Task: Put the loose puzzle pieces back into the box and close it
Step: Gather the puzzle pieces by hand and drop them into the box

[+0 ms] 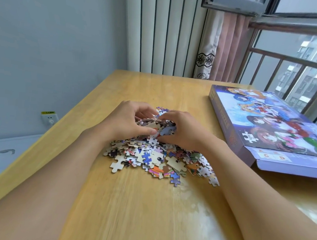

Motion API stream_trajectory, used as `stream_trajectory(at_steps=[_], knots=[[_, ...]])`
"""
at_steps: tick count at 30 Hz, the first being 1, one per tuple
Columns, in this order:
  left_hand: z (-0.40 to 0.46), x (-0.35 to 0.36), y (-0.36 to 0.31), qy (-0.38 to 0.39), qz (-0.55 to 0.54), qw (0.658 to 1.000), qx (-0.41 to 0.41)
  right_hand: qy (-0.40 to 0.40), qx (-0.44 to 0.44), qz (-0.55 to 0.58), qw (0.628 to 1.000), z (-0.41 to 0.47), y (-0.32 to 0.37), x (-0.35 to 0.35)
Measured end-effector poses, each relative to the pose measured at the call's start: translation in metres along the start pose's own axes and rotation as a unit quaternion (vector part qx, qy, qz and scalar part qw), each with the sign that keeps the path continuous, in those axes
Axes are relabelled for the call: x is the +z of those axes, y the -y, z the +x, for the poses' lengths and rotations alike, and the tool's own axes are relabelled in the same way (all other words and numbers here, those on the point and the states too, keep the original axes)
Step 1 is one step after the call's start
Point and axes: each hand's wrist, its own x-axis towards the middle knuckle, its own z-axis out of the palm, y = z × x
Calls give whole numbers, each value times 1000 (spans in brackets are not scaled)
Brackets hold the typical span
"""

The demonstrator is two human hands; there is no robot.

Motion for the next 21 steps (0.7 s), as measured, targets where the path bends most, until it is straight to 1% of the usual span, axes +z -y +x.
stream_trajectory(at_steps=[4,7,11,18,21], knots=[[0,-4,4,57,19,998,-23,2,2,20,1000,-3,-1,0],[1,-1,6,61,35,997,-25,33,14,25,999,-5,0,-1],[1,1,6,35,35,999,-10,48,12,9,999,-1,0,0],[2,7,4,-29,19,999,18,-10,-17,-14,1000,1,5,4],[1,7,1,-41,14,999,31,-29,-4,-24,999,2,10,6]])
